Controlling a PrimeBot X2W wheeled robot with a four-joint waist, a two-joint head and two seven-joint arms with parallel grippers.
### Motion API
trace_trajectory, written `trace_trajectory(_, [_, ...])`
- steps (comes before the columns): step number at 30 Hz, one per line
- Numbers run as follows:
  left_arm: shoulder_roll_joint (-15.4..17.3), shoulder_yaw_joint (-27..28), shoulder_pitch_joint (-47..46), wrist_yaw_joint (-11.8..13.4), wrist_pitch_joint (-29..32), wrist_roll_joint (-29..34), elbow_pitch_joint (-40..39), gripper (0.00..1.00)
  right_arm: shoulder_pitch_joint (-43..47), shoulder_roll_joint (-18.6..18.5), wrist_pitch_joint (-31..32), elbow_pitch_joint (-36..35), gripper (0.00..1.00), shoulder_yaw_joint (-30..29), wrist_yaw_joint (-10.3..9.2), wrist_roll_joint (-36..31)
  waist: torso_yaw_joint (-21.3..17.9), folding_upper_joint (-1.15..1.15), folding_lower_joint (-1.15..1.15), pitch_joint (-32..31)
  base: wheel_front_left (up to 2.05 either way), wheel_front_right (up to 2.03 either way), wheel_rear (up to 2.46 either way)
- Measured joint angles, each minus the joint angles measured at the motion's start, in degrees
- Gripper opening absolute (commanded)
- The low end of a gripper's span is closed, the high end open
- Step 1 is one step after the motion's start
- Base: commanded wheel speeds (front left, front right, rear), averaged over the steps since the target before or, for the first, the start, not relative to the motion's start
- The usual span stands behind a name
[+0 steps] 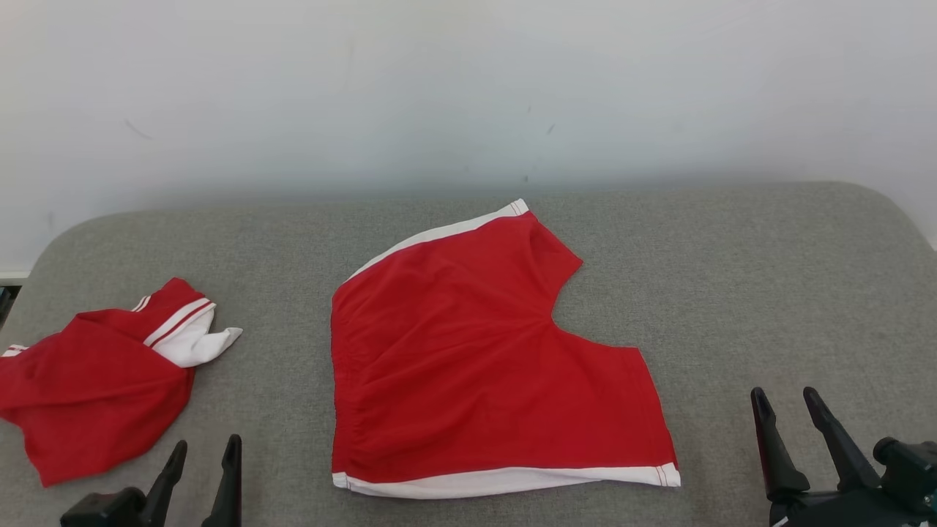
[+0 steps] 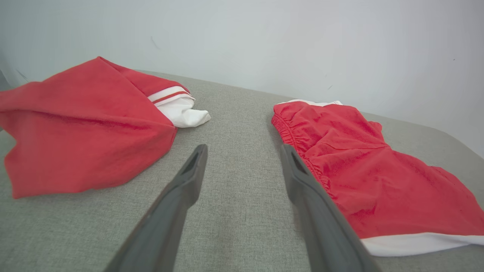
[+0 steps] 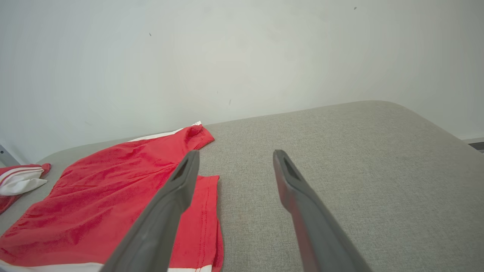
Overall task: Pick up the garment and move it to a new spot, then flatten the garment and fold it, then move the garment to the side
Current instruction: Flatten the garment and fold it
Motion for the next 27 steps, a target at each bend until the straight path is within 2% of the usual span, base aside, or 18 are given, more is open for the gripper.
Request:
trace_trajectory(8, [-1.1, 2.0, 2.1, 0.0, 0.0, 7.2, -1.5, 1.0, 2.1, 0.1, -0.6, -1.4, 1.0, 0.0, -0.44, -2.6, -0.3, 0.0, 0.0, -0.4, 0.0, 0.0, 0.0])
trace_trajectory(27, [-3.7, 5.6, 6.1, 0.0, 0.0, 12.3, -3.9, 1.0, 4.4, 0.8, -1.1, -3.1, 1.0, -1.5, -0.93, -4.2, -0.1, 0.0, 0.0, -1.3, 0.0, 0.0, 0.0])
